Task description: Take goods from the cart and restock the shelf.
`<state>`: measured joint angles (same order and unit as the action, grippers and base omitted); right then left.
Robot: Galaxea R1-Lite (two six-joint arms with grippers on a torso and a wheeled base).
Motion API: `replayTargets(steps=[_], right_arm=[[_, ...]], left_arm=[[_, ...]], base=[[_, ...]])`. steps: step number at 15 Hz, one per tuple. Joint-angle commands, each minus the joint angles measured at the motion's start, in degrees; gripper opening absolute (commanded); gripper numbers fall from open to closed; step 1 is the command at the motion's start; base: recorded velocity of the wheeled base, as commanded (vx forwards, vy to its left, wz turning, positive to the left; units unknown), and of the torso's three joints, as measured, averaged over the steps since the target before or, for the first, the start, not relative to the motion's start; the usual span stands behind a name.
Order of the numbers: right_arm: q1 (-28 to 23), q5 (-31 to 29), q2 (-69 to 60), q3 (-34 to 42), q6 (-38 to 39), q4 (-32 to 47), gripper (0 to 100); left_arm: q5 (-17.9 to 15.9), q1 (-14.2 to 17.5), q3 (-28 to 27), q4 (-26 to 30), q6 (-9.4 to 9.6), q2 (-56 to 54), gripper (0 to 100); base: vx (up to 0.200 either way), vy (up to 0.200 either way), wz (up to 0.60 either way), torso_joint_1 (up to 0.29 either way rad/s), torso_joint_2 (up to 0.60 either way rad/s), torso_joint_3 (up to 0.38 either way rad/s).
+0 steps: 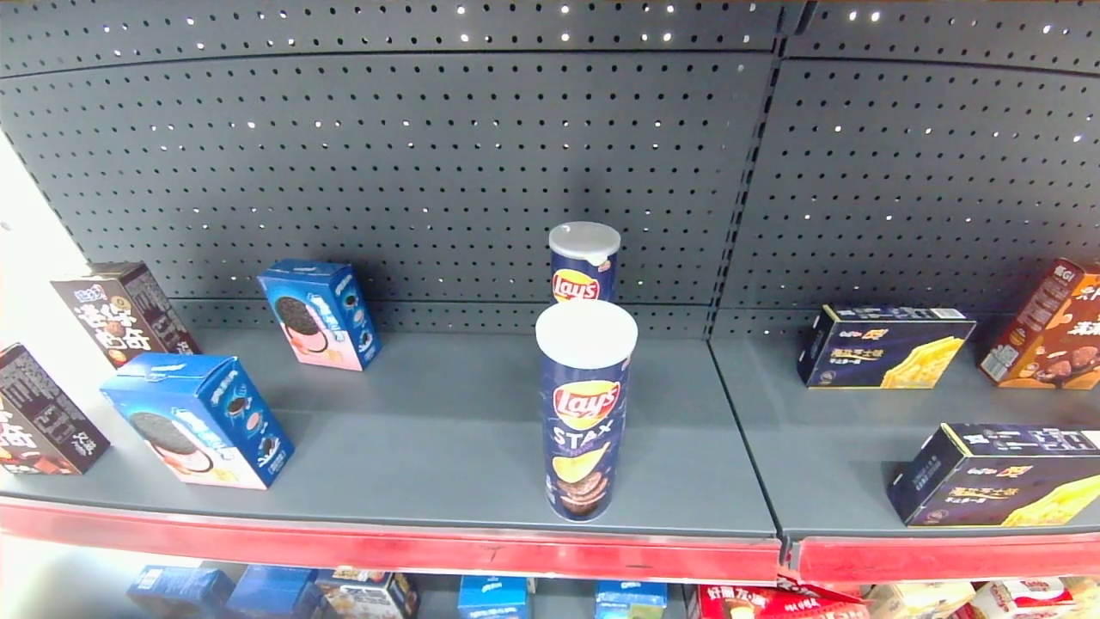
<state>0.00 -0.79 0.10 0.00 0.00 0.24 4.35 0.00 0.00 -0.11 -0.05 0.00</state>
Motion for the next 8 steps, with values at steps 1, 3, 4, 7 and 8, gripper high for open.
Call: replayTargets(steps=[1,3,4,7,8], right_arm=[[0.0,0.0,0.0,0.0,0.0,0.0,100],[0.0,0.0,0.0,0.0,0.0,0.0,100],[0.0,0.0,0.0,0.0,0.0,0.0,100],[0.0,0.0,0.0,0.0,0.0,0.0,100],[0.0,0.0,0.0,0.0,0.0,0.0,100]], left_arm=[[0.0,0.0,0.0,-0.1,-0.04,0.1,100],[0.0,0.0,0.0,-0.1,-0.04,0.1,100],[0.0,0.0,0.0,0.0,-0.04,0.1,100],[0.0,0.0,0.0,-0.1,-0.04,0.1,100],[0.0,0.0,0.0,0.0,-0.04,0.1,100]], base=[[0.0,0.0,0.0,0.0,0.0,0.0],[0.0,0.0,0.0,0.0,0.0,0.0],[0.0,0.0,0.0,0.0,0.0,0.0],[0.0,0.0,0.0,0.0,0.0,0.0],[0.0,0.0,0.0,0.0,0.0,0.0]])
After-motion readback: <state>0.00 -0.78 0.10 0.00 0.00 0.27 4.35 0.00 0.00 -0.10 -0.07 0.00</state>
